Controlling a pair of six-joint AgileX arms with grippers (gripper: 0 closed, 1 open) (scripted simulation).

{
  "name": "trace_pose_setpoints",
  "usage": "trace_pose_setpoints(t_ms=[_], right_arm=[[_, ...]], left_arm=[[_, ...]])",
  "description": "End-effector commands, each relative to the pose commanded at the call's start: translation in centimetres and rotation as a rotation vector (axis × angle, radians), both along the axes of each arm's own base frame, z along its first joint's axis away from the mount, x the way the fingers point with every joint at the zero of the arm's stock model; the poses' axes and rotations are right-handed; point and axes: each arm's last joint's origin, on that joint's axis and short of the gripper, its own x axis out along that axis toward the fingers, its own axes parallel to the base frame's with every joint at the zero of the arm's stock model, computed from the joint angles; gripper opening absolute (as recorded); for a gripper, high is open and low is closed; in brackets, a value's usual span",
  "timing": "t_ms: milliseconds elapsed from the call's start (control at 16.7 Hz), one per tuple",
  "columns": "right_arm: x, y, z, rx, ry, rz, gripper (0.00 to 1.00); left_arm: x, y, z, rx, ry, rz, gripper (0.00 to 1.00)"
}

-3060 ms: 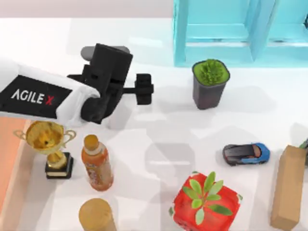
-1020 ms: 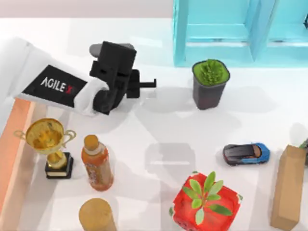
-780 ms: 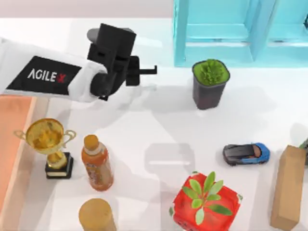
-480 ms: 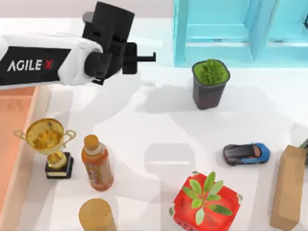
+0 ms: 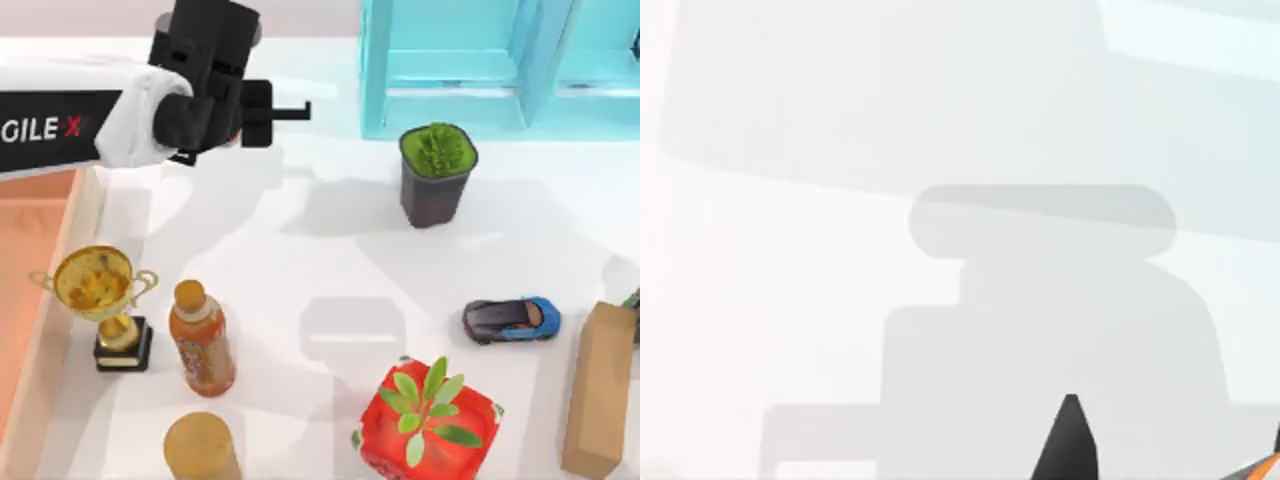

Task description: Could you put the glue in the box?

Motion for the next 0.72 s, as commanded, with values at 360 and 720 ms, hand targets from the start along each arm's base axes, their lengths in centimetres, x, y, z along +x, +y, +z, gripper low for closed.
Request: trace_pose_setpoints(t_ms=[360,720], right_arm=[[0.0,0.0,0.0,0.0,0.0,0.0,1.0],[0.0,0.0,0.0,0.0,0.0,0.0,1.0]], left_arm=[[-2.9,12.1,1.5,-0.008,0.098,-0.023,0.0],[-12.6,26.7,5.3,-0.03,-0.04,0.132,0.0]])
